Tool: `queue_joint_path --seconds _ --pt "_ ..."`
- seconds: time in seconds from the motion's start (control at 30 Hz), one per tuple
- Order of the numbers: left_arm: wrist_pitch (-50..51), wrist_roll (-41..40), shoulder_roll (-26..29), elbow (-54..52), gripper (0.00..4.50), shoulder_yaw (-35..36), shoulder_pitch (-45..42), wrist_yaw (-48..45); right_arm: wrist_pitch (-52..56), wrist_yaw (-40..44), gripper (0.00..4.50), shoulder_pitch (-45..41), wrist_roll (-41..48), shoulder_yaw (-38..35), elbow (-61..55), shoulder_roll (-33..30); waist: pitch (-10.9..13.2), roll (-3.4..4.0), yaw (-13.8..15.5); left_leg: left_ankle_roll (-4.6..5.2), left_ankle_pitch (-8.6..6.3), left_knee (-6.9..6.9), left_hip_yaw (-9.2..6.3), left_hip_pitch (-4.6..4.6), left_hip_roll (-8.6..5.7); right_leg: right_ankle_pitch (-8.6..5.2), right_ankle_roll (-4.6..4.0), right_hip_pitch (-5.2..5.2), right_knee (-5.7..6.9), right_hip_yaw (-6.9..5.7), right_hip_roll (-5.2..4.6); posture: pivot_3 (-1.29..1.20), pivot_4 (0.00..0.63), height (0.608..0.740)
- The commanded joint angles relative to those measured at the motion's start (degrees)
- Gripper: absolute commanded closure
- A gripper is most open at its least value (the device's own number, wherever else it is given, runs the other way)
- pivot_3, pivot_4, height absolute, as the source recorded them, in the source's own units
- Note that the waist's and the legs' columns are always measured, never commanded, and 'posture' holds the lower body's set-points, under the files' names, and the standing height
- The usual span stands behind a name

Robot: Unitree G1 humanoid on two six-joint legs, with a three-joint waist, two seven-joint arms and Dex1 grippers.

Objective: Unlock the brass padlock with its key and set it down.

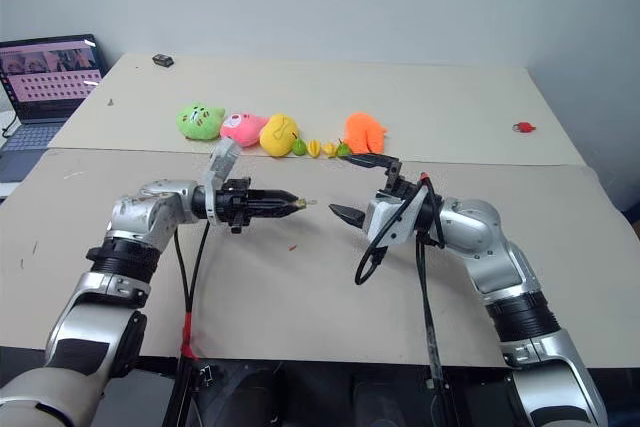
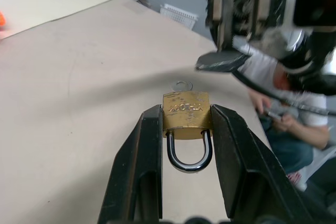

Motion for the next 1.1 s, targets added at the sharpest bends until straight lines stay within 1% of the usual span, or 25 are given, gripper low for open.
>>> queue_joint_path --seconds 0.03,0.17,0.33,0.5,0.63,0.77,0.8,0.93,1.1 --pt "-1.1 -0.6 -0.1 -4.4 3.68 -0.2 0.7 -1.7 -2.7 0.9 0.00 1.6 -0.4 2.0 -3.0 -0.2 0.0 0.00 0.0 0.00 0.00 0.00 0.00 -0.01 0.00 0.00 0.00 0.00 0.00 0.00 0.00 0.00 0.150 0.722" --pt "0.3 -1.0 -0.2 -5.4 3.68 -0.1 1.1 -2.0 -6.1 -0.2 0.00 1.5 -3.7 3.1 -1.4 -0.5 0.0 0.00 0.0 0.00 0.00 0.01 0.01 0.00 -0.01 0.00 0.00 0.00 0.02 0.00 -0.01 0.00 0.150 0.722" --pt "4.6 -2.7 -0.6 -7.2 3.68 0.4 0.5 -1.2 -11.1 -3.0 0.00 -0.7 -8.1 3.2 5.5 -0.9 0.0 0.00 0.0 0.00 0.00 0.01 0.01 0.05 -0.01 0.00 0.01 0.03 0.02 0.00 0.00 0.00 0.150 0.722" --pt "7.1 -2.9 0.4 -8.6 3.68 0.1 0.6 -1.7 -12.4 -3.6 0.00 -4.9 -7.4 2.0 9.2 -1.4 0.0 0.00 -0.1 0.00 0.00 0.01 0.01 0.03 0.00 0.00 0.00 0.01 0.02 0.00 0.00 0.00 0.150 0.722" --pt "7.6 -3.0 0.1 -8.7 3.68 0.5 0.6 -1.0 -12.8 -3.5 0.00 -6.0 -7.1 2.5 9.5 -1.2 0.0 0.00 -0.2 0.00 0.00 0.00 0.00 0.05 0.01 0.00 -0.01 0.02 0.02 0.00 0.01 0.00 0.150 0.722" --pt "7.4 -2.9 0.0 -8.7 3.68 0.5 0.7 -0.9 -12.8 -3.2 1.09 -6.5 -6.4 2.4 9.5 -1.4 0.0 0.00 -0.2 0.00 0.00 0.00 0.01 0.03 -0.01 0.00 -0.01 0.03 0.02 0.00 -0.01 0.00 0.150 0.722" --pt "7.3 -2.9 0.0 -8.6 3.68 0.5 0.7 -0.9 -12.8 -3.0 1.48 -6.4 -6.1 2.4 9.4 -1.5 0.0 0.00 -0.1 0.00 0.00 0.01 0.01 0.04 -0.01 0.00 -0.01 0.02 0.02 0.00 -0.01 0.00 0.150 0.722" --pt "7.2 -2.9 -0.5 -8.0 3.68 0.7 0.1 -0.4 -12.5 -2.5 2.82 -6.2 -5.9 2.7 9.3 -1.4 0.0 0.00 -0.2 0.00 0.00 0.00 0.00 0.04 -0.01 0.00 -0.01 0.02 0.02 0.00 0.00 0.00 0.150 0.722" --pt "7.4 -3.1 -0.9 -7.8 3.68 1.0 -0.2 0.1 -12.3 -1.9 2.82 -5.9 -5.1 2.7 8.6 -1.6 0.0 0.00 -0.1 0.00 0.00 0.00 0.00 0.04 -0.01 0.00 -0.01 0.02 0.02 0.00 0.00 0.00 0.150 0.722"
